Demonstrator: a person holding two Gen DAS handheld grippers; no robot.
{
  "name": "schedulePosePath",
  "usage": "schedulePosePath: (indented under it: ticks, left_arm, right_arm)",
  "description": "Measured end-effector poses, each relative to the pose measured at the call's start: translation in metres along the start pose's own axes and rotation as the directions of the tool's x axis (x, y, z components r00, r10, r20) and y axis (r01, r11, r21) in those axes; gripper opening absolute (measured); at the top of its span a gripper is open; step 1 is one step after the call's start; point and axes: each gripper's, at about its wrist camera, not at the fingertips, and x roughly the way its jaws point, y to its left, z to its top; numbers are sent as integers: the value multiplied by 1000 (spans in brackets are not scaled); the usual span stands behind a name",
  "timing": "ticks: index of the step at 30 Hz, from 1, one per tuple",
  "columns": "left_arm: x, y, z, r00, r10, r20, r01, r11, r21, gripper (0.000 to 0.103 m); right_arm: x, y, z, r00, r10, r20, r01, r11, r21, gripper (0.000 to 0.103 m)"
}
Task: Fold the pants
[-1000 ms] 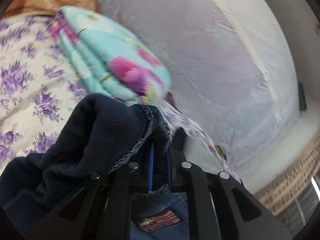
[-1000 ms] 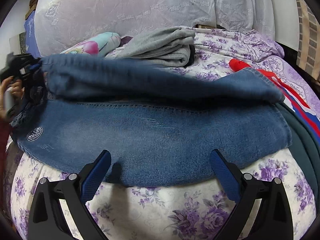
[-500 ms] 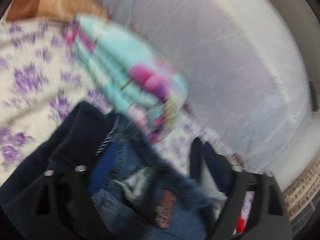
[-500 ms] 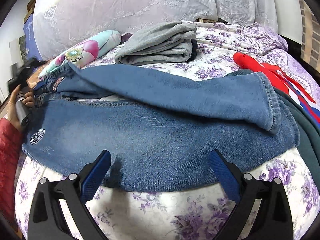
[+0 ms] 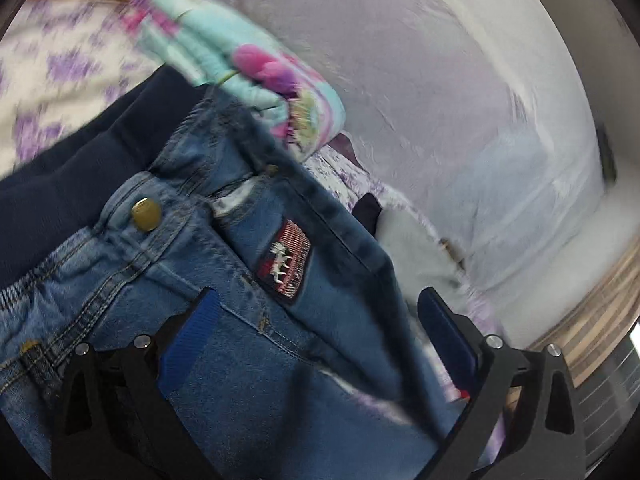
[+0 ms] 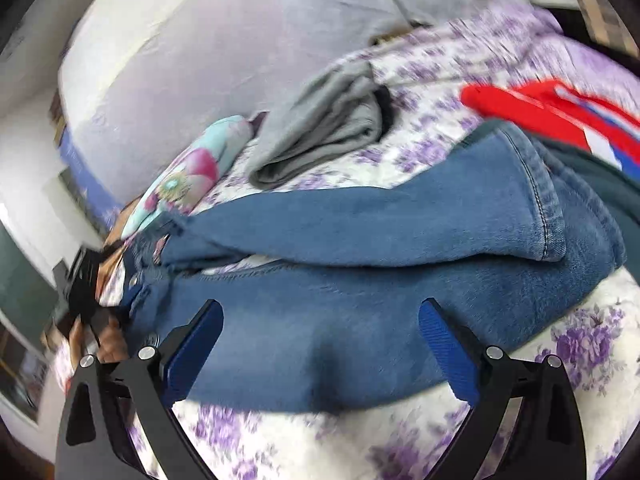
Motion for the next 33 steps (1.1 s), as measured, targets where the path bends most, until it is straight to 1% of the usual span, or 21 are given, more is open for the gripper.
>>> schedulePosePath:
  ticks: [3,6,7,9,10,11,12,14,16,20,22,24,25,26,27,28,29,30,31,32,33]
  left_arm:
    - [0,-16,-5,1000,21,9,-21,995,101,97]
    - [0,-20,-7,1000,30,11,-31,991,131,97]
    - [0,-20,-6,1000,27,7,-28,991,131,97]
    - [2,-21,-7,1000,19,-1,-19,992,123,97]
    - [1,-23,-9,1000,15,-2,-14,993,118,97]
    - [0,-22,-8,1000,13,-1,-12,993,114,97]
    - [-3,-22,-9,1000,10,2,-10,994,111,97]
    - [-6,-25,-12,1000,5,5,-6,994,108,97]
    - [-7,-26,-12,1000,3,6,-4,995,98,97]
    - [-4,-25,-11,1000,-5,-7,6,997,77,97]
    - [-1,-24,-12,1000,-3,-14,4,997,72,97]
    - [2,-25,-13,1000,8,-17,-6,997,78,97]
    - [4,-25,-13,1000,13,-20,-11,997,81,97]
    - [5,-25,-13,1000,16,-23,-14,996,83,97]
    - [7,-24,-13,999,22,-27,-20,996,87,97]
    - [9,-24,-13,999,28,-29,-25,996,90,97]
    - [10,-23,-13,999,33,-32,-30,996,90,97]
    - [11,-22,-13,999,35,-35,-32,996,87,97]
    - [11,-21,-12,999,35,-38,-32,996,82,97]
    - [12,-20,-12,999,35,-41,-32,997,75,97]
    - [13,-19,-11,998,33,-46,-30,997,65,97]
  right_arm:
    - [12,-10,5,1000,4,-26,-2,998,63,96]
    - [19,-5,15,999,-26,-30,26,999,30,88]
    - [21,-5,20,999,-34,-32,35,999,20,81]
    - [30,-8,33,998,-39,-53,40,999,27,63]
    - [34,-11,38,997,-36,-67,38,999,37,46]
    - [39,-14,42,996,-26,-81,30,998,47,36]
    - [44,-18,46,995,-5,-97,12,997,72,33]
    - [42,-21,50,996,12,-85,-5,996,85,15]
    - [36,-19,57,999,20,-45,-16,997,71,12]
    - [32,-12,93,1000,1,13,-1,999,46,12]
    - [37,-8,121,997,-38,60,36,999,36,12]
    - [55,-11,148,993,-92,79,89,995,41,12]
    - [68,-15,162,989,-122,86,119,992,44,20]
    - [77,-19,172,979,-170,110,166,985,44,50]
    - [82,-22,179,964,-226,138,222,974,40,70]
    - [83,-27,184,934,-304,186,302,953,40,87]
    - [83,-32,186,892,-381,243,381,923,47,87]
    - [82,-37,184,876,-404,264,405,913,55,87]
    - [79,-44,179,877,-397,271,393,917,69,87]
    - [74,-55,168,895,-351,276,340,936,89,87]
    - [69,-61,158,905,-322,280,306,947,101,87]
